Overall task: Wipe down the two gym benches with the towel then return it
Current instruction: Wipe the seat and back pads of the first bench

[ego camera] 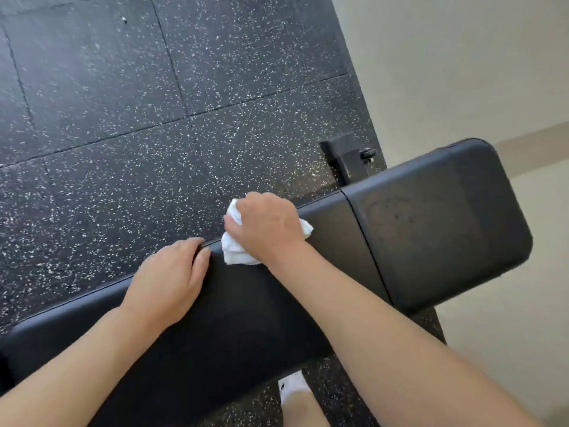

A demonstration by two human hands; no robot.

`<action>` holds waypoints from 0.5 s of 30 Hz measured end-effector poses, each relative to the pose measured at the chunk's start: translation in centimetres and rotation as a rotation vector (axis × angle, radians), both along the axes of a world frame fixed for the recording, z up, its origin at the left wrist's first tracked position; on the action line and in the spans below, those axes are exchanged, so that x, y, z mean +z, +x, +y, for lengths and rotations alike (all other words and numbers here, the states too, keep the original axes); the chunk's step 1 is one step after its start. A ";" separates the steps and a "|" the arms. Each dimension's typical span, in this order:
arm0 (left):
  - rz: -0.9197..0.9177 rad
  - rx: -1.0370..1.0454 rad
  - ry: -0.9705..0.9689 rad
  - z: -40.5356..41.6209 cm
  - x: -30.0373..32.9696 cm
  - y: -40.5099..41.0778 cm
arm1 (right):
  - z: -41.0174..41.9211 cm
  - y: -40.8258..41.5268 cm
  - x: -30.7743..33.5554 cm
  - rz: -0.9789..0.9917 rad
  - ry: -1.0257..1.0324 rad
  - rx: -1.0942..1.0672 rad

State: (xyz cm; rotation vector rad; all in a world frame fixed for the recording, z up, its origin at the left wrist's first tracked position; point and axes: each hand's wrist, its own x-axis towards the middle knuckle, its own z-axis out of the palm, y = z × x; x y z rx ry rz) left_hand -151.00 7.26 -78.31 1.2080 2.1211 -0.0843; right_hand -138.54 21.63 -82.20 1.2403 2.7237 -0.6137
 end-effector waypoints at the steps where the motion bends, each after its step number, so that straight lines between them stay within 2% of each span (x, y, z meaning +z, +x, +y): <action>1: -0.005 -0.031 0.018 0.8 0.0 0.8 | 1.4 1.7 -0.1 -0.001 0.032 -0.034; 4: -0.034 -0.115 0.057 3.7 -0.4 3.5 | 4.5 6.1 0.1 -0.012 0.144 -0.103; 7: -0.037 -0.243 0.096 5.9 -0.7 6.5 | 4.1 9.0 0.5 0.159 0.298 -0.223; 11: -0.002 -0.449 0.185 5.6 -0.8 7.6 | -0.7 11.4 0.3 0.285 0.404 -0.358; 15: 0.004 -0.679 0.213 3.5 -0.5 5.3 | -7.6 13.1 0.1 0.284 0.398 -0.417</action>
